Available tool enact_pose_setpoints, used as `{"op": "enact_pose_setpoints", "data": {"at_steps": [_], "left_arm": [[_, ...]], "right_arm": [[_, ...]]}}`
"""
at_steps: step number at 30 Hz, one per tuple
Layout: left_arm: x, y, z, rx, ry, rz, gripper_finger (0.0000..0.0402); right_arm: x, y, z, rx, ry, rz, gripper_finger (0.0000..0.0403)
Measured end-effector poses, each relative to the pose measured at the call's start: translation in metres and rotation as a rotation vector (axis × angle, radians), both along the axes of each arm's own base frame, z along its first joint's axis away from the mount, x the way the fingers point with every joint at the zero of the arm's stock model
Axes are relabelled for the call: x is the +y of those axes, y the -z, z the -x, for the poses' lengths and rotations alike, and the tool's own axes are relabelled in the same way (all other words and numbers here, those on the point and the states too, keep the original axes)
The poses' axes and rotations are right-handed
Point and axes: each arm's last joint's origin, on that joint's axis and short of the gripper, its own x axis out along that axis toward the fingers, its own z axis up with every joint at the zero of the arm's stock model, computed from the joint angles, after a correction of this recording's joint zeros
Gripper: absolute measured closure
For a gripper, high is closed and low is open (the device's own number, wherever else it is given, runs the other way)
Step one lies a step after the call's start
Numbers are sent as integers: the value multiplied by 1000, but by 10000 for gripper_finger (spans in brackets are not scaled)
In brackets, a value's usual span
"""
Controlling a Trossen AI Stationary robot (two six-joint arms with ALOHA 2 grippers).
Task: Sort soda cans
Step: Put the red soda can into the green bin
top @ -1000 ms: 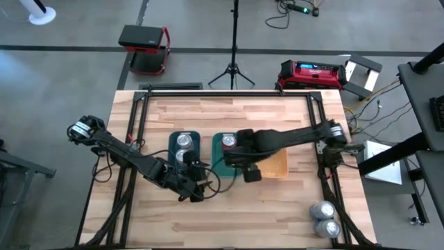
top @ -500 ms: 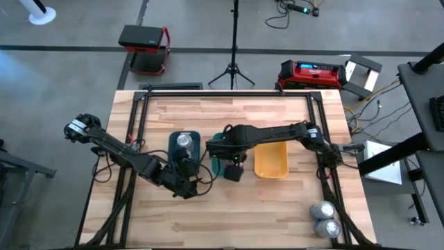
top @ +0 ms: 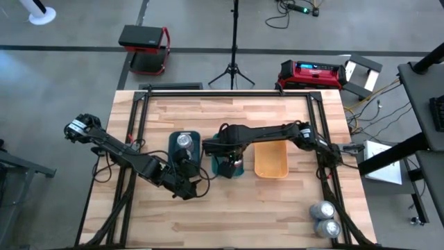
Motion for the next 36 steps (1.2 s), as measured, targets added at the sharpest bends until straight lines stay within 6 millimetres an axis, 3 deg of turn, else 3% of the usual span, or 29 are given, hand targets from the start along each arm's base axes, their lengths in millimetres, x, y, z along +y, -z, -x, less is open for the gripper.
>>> {"op": "enact_pose_setpoints", "data": {"at_steps": [7,17,26,36], "left_arm": [[-1,0,1,1,7,-3,114],[-1,0,0,-1,9,-5,114],[-1,0,0,0,11,-7,114],[-1,0,0,-1,10,-9,114]], "right_arm": [[-6,9,-3,15,13,4,99],[-10,9,-5,-3,10,11,76],[-10,9,-6,-6,-6,10,80],[-10,8,-5,-10,-24,17,48]]}}
